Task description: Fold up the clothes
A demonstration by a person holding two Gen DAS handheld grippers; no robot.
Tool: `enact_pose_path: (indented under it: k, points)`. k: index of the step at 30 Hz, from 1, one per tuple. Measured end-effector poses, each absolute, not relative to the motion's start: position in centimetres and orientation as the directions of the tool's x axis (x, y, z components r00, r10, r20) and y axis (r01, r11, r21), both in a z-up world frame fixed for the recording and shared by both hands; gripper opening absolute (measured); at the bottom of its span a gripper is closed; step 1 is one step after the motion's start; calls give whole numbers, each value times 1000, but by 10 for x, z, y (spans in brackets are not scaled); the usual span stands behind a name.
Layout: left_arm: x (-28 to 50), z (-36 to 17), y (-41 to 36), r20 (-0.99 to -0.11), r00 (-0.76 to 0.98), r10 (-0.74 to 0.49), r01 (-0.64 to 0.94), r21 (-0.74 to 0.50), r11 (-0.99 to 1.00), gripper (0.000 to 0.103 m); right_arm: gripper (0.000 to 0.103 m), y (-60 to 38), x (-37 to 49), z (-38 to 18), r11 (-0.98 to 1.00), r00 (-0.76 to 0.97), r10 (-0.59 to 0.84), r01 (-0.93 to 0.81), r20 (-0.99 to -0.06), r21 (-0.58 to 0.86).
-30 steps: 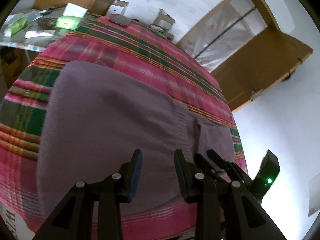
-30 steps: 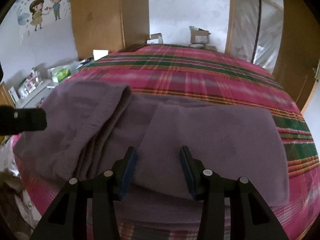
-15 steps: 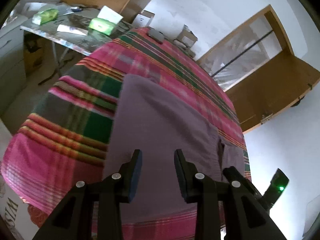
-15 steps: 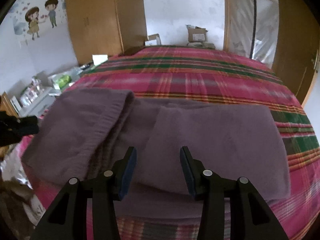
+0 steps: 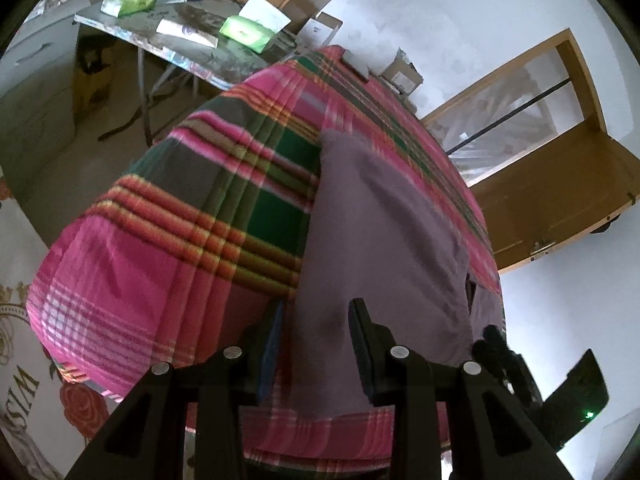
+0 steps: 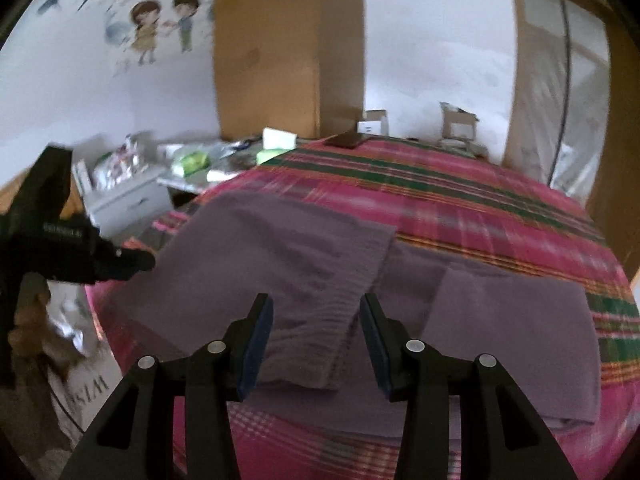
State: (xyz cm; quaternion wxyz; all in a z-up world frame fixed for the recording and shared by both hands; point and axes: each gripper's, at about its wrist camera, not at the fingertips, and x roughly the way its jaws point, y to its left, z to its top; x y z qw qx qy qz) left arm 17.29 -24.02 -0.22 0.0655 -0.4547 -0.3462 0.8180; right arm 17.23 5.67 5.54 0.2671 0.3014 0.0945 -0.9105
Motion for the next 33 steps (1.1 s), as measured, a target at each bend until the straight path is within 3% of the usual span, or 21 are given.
enact_pose_path:
  k: [6,19,33]
  points:
    - [173,-7,-244,-664,-575,479,183,-674,-716,33,47,52,167,39,-855,-650,-388,519,-653,-8]
    - [173,-15,-246,-616,-559,555,160,-737,-657,33,48,28,197,61,-852,-780,-356,497,-515,-163]
    - [168,-16,-253,-554,-566,611,157,-800,-579,29,51,-33,225,36,-666,-635,-533,722,-559,-186]
